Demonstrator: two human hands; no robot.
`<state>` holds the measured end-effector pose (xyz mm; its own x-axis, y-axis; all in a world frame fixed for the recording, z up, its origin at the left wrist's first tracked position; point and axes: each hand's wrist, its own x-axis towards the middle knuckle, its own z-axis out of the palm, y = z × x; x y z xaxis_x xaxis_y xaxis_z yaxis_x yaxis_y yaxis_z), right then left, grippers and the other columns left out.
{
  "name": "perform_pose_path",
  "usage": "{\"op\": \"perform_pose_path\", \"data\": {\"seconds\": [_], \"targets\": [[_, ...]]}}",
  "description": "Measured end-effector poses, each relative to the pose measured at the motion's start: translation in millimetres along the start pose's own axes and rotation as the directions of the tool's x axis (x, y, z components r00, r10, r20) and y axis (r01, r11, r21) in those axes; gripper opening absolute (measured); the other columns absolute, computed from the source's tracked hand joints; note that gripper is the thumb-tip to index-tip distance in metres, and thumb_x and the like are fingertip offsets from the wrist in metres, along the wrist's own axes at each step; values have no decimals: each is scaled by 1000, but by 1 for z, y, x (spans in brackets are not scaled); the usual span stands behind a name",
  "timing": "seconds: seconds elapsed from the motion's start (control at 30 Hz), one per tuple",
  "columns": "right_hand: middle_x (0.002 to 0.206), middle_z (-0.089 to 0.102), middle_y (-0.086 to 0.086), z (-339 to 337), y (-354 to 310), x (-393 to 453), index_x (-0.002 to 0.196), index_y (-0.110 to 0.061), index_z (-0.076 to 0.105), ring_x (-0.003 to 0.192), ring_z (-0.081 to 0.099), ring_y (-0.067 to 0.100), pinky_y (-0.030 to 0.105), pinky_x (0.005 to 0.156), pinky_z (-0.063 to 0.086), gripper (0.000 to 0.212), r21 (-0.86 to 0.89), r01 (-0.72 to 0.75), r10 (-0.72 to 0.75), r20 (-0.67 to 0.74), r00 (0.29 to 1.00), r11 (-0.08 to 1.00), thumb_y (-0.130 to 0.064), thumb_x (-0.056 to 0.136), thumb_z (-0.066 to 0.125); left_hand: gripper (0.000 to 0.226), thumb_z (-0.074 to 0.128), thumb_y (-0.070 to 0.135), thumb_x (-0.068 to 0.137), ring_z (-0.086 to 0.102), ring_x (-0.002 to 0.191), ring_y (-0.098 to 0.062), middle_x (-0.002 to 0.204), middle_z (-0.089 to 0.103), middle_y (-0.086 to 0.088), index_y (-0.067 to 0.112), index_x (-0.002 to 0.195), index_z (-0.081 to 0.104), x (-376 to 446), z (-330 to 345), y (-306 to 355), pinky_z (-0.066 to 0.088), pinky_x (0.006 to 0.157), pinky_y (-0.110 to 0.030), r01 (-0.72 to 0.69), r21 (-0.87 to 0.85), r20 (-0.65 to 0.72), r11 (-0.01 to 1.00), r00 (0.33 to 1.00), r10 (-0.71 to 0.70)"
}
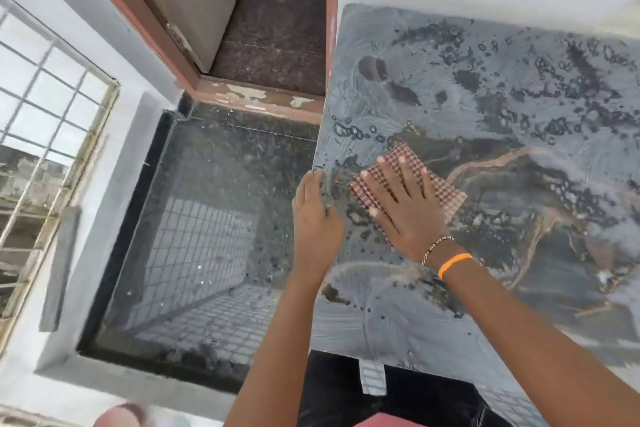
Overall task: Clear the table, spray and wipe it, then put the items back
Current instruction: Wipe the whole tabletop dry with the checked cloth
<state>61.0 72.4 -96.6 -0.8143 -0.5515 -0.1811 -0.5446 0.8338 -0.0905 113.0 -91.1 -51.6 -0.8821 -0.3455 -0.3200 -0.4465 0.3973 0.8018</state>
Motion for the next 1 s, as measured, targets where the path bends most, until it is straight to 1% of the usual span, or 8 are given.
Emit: {"op": "perform_pose_path", "data": {"seconds": [0.17, 0.3, 0.47, 0.57, 0.7, 0.8, 0.87, 1.0], "targets": [[155, 26, 6, 2, -55, 21, 147, -29, 21, 139, 27, 37, 59, 111, 18, 53, 28, 118, -117, -21, 993, 993, -43, 95, 23, 70, 30, -15, 85, 22, 142, -14, 154, 24, -3, 13, 148, 19, -7, -11, -8, 19, 118, -34, 90, -224, -29, 971, 995, -99], [158, 18, 0, -6, -59, 73, 147, -33, 15, 144, 17, 32, 56, 114, 9, 52, 56, 114, -113, -22, 993, 992, -43, 96, 23, 70, 33, -12, 87, 17, 144, -13, 156, 19, -2, 13, 149, 13, -3, -16, -13, 17, 119, -34, 87, -225, -79, 971, 991, -107], [158, 13, -4, -18, -18, 132, 147, -34, 13, 146, 7, 28, 53, 116, 6, 53, 104, -76, 84, -72, 994, 992, -39, 96, 25, 66, 42, 2, 90, 22, 142, -16, 155, 20, -1, 16, 149, 15, 15, -2, -8, 20, 112, -21, 25, -13, -22, 1000, 999, -25], [159, 12, -3, -21, 24, 137, 148, -33, 12, 146, 7, 29, 53, 116, 5, 53, 150, -212, 229, -106, 968, 966, -38, 97, 25, 72, 50, 16, 93, 4, 146, -17, 158, 8, -3, 10, 149, 5, 23, 12, -3, 4, 113, -20, -90, 182, 63, 979, 995, 80], [159, 8, -3, -17, 76, 108, 148, -32, 11, 146, 4, 31, 53, 117, 2, 56, 246, -497, 532, -101, 841, 832, -36, 96, 31, 89, 57, 25, 90, -9, 146, -21, 159, -7, -6, 8, 148, -8, 25, 20, -3, -2, 116, -29, -125, 311, 113, 942, 989, 94], [159, 6, 5, -14, 71, 69, 148, -16, 14, 146, 3, 32, 56, 117, 1, 63, 354, -606, 667, -75, 741, 712, -32, 92, 37, 93, 61, 23, 88, -10, 146, -22, 158, -8, -6, 7, 147, -9, 24, 20, -4, -4, 116, -29, -134, 336, 117, 932, 988, 100], [158, 9, 13, -11, 47, 43, 142, -11, 25, 145, 4, 37, 56, 116, 1, 62, 377, -552, 616, -66, 785, 744, -30, 85, 39, 94, 62, 22, 87, -10, 146, -21, 159, -7, -6, 8, 148, -8, 24, 21, -4, -3, 116, -29, -126, 333, 112, 935, 989, 93], [158, 8, 15, -5, 0, 24, 144, -15, 26, 144, 3, 41, 54, 116, 3, 64, 263, -251, 265, -18, 964, 931, -25, 83, 40, 94, 64, 16, 85, -8, 146, -21, 159, -6, -6, 8, 148, -6, 25, 21, -2, -1, 117, -30, -110, 307, 107, 945, 991, 80]]}}
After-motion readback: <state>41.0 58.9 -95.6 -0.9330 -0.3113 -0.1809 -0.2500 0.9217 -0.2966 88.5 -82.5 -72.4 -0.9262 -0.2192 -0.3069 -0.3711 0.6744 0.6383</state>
